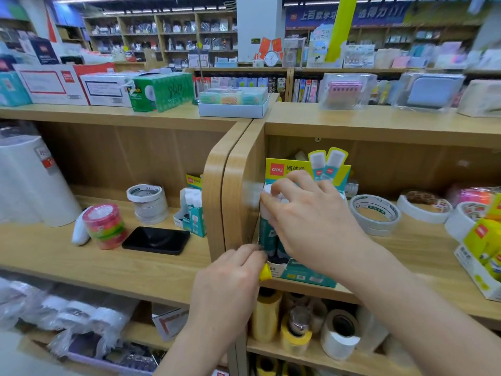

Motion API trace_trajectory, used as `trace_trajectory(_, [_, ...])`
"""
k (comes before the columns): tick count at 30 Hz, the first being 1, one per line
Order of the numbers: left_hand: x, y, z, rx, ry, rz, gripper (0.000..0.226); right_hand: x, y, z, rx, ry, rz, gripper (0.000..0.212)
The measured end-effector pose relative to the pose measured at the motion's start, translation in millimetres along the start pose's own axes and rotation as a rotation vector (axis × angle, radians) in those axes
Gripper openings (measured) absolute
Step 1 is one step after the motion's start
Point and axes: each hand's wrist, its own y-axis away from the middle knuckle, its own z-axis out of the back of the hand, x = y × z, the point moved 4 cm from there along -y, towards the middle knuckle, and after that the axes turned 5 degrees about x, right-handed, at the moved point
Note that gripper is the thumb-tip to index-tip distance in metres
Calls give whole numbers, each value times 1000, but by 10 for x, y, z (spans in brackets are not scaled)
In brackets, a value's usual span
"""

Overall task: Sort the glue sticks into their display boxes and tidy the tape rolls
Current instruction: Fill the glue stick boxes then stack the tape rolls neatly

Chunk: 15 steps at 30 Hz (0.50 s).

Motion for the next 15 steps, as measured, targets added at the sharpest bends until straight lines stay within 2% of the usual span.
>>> trace_trajectory(5, [-15, -22, 19, 28, -18, -10, 34, 19, 66, -44, 36, -13, 27, 48])
trace_trajectory(10, [-43, -27, 61, 34, -35, -17, 33, 13, 151, -7, 97, -22, 53, 43])
trace_trajectory(15, [-67, -55, 83, 30, -83, -4, 30, -99, 231, 67, 175, -235, 74, 51])
